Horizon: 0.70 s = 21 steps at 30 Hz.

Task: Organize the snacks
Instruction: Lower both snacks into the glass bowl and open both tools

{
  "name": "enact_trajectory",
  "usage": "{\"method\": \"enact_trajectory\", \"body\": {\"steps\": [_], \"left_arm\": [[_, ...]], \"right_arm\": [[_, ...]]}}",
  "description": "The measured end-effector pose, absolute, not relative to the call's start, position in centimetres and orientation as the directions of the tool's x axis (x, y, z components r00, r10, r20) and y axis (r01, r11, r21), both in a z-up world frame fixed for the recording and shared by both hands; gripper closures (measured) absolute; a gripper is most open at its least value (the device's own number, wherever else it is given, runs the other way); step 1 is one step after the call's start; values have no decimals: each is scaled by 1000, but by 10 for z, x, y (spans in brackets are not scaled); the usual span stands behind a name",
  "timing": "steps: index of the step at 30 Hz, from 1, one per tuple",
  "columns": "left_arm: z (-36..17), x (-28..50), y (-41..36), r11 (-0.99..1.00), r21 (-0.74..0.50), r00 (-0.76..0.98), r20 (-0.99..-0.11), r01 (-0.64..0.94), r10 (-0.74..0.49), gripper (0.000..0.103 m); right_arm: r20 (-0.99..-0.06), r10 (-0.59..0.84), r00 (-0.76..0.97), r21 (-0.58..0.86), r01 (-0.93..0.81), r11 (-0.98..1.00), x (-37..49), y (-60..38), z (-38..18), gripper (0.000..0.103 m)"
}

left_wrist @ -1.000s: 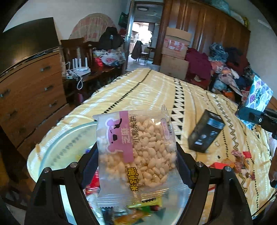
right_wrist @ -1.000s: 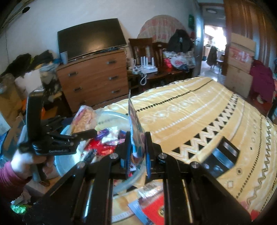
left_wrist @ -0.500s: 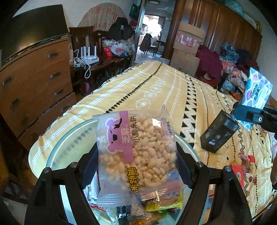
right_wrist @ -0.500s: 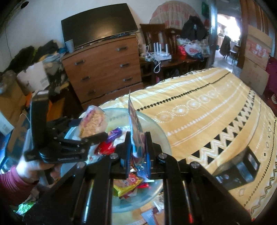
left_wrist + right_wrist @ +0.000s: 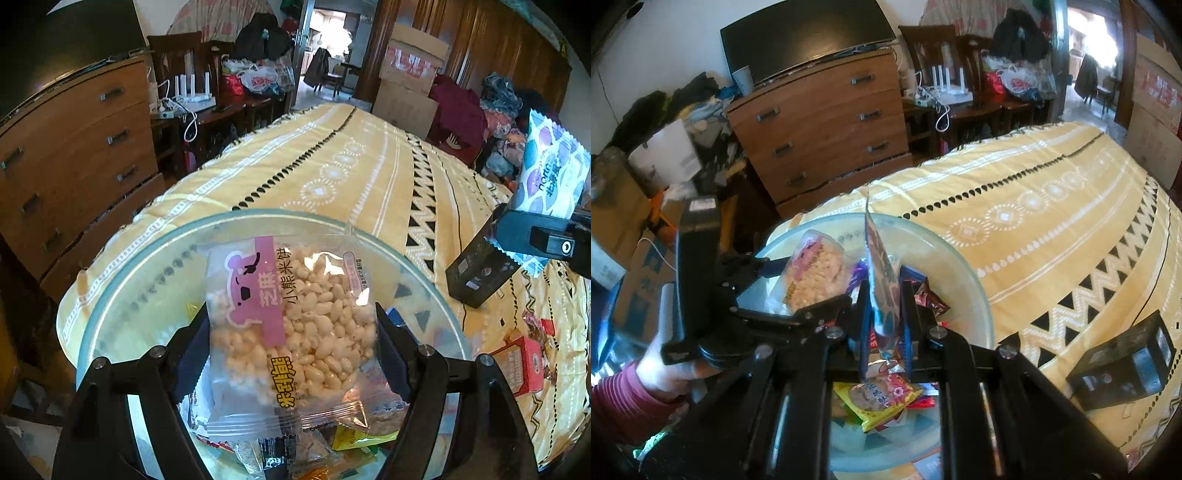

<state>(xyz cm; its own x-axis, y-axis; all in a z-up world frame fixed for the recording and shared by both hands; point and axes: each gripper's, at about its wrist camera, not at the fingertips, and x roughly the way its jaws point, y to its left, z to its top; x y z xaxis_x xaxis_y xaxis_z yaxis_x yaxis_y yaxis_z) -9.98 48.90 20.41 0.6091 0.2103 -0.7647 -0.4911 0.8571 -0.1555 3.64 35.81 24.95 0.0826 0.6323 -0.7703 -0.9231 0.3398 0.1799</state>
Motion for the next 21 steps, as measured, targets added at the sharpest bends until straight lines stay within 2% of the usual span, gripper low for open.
{"method": "enact_trajectory", "body": {"steps": [21], "left_arm": [[191,-96,493,856,-150,586,-785,-495,201,23]], "right_arm": [[-791,607,72,177,-924,339,32,368,235,89]]}}
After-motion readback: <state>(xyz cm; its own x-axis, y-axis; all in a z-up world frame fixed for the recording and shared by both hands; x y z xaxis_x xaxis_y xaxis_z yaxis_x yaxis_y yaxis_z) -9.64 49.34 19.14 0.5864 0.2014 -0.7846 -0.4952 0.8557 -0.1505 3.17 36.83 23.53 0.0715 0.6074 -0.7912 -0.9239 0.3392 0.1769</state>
